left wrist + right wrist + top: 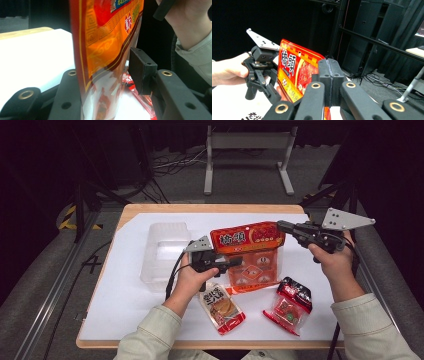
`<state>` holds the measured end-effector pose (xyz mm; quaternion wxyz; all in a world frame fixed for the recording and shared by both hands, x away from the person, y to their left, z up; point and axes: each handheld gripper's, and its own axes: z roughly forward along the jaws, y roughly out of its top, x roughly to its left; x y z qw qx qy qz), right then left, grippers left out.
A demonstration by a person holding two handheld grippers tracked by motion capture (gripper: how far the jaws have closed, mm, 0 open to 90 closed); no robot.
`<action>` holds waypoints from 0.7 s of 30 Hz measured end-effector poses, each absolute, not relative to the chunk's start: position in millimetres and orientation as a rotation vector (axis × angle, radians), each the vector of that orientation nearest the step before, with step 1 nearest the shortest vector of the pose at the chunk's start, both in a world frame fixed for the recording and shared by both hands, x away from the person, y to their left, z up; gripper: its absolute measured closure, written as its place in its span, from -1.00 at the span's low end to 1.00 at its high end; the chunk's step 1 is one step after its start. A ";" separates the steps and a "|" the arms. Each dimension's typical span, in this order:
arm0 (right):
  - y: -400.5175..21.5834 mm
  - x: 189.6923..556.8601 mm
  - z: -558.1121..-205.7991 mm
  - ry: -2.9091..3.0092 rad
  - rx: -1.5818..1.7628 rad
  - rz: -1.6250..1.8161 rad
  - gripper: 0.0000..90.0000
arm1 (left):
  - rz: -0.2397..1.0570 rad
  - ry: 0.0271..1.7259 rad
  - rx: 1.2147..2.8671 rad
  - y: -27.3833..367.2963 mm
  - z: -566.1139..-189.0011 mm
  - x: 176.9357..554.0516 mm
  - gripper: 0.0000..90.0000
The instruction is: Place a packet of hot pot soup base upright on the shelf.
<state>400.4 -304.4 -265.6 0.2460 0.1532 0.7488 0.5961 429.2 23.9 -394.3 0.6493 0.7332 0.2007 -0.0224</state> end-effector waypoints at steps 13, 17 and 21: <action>-308.6 402.2 -269.3 2.038 0.432 1.630 1.00 | -0.023 0.387 1.695 22.6 -391.3 426.5 0.56; -309.7 400.9 -267.2 2.028 0.423 1.635 1.00 | 0.003 0.376 1.722 21.5 -383.3 422.4 0.58; -312.8 399.9 -265.0 2.015 0.419 1.649 1.00 | -0.011 0.380 1.736 19.7 -376.0 420.8 0.59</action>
